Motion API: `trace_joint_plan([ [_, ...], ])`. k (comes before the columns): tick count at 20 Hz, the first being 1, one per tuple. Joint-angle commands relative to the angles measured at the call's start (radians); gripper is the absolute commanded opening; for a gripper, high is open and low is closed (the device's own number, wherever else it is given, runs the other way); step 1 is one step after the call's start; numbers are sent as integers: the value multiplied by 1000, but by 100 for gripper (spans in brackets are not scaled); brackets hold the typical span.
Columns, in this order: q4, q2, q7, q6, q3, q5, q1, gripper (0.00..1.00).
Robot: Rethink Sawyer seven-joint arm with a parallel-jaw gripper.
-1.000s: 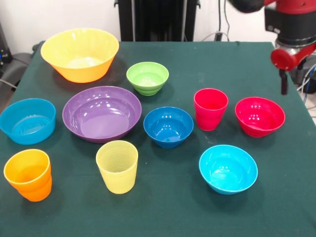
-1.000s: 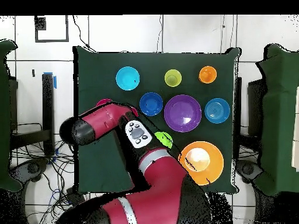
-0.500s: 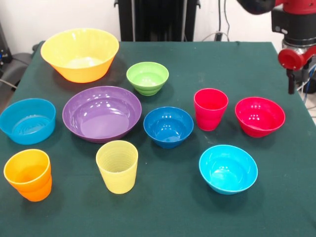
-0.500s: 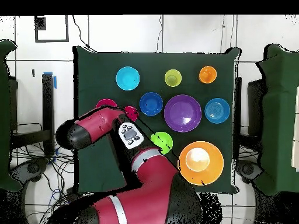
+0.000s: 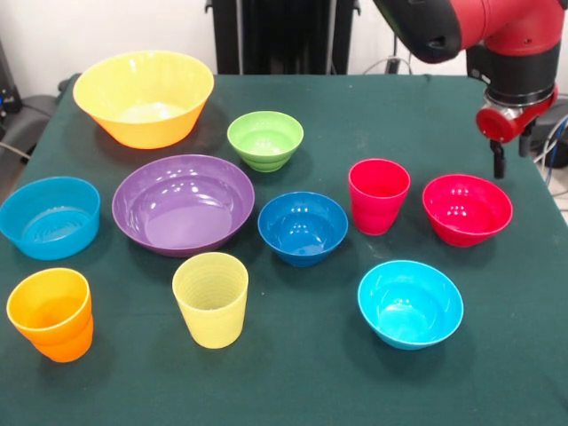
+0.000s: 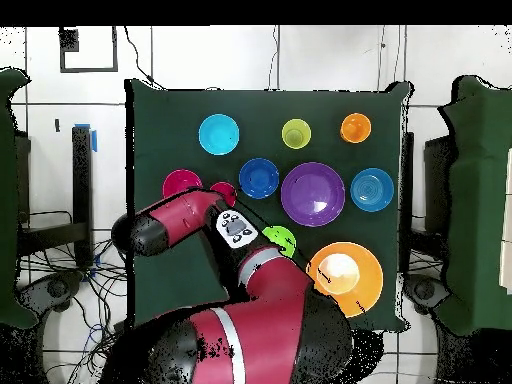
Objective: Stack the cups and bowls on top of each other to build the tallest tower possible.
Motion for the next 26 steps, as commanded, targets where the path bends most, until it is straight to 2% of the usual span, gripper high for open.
trace_joint_plan([
  [1,-63,43,0,12,-32,-64,10,100],
  [5,-95,88,35,-51,-61,-87,48,100],
  [9,-108,106,52,-70,-77,-84,68,100],
  [16,-97,110,37,-60,-77,-64,56,100],
  [26,-20,10,15,27,-35,-15,16,100],
])
